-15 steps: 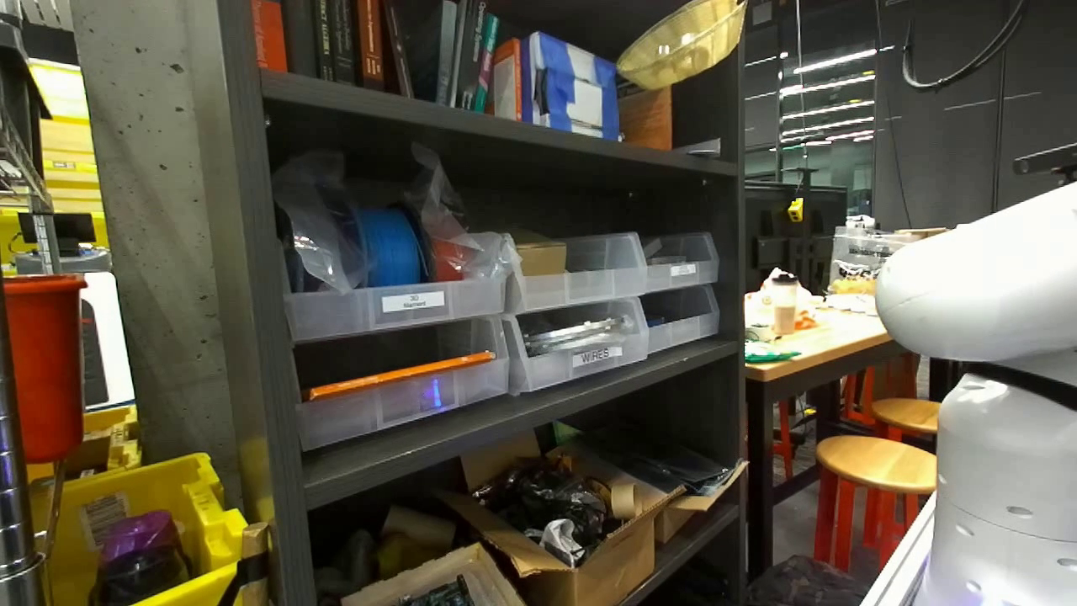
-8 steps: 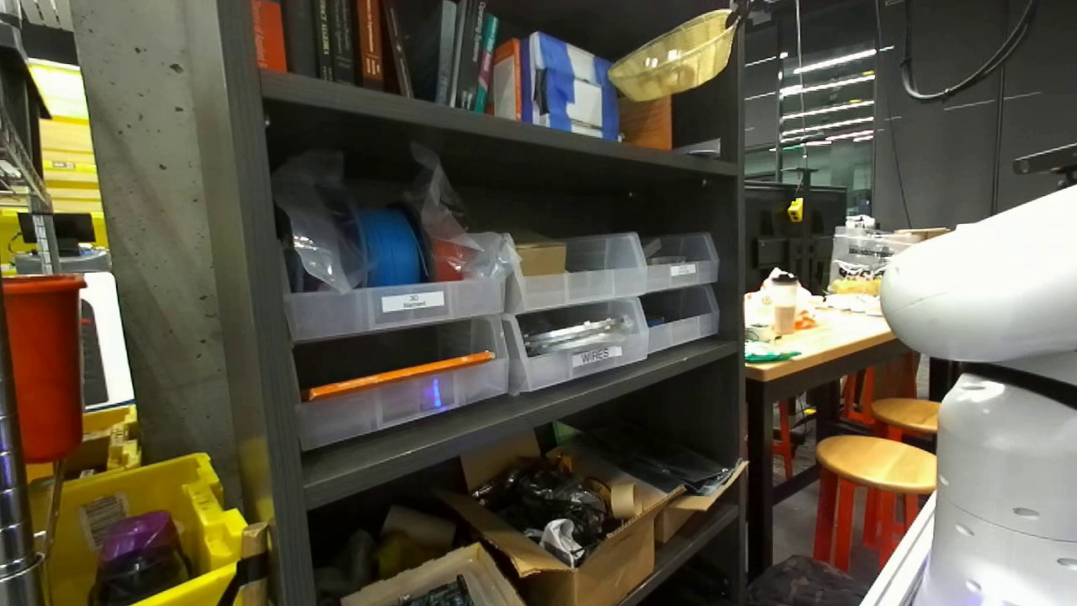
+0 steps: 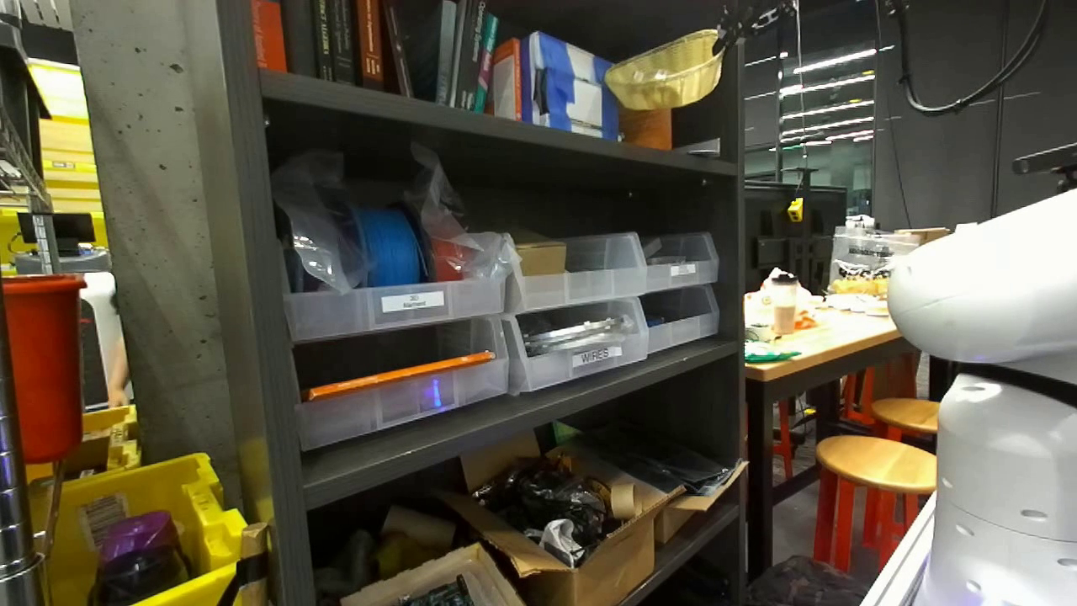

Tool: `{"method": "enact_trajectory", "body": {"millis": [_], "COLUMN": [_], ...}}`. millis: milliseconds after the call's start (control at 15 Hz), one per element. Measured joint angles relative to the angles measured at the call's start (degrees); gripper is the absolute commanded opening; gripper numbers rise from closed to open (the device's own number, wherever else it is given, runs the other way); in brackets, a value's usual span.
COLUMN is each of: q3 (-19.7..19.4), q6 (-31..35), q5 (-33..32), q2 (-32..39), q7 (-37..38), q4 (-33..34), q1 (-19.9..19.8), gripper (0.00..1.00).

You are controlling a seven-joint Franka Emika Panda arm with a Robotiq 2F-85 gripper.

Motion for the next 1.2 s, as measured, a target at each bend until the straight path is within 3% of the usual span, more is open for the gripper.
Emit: {"method": "enact_trajectory", "body": {"millis": [733,1200], "q3": [0.1,-4.6], "q6": [-6.0,-8.7], "q5": [-0.7,-0.7], "q2": [-9.5,-14.6], "q7": [-1.5,-2.0], "q4": [-5.8,-12.6], "q1": [0.1,0.0], "gripper": [0.02,0.02]}}
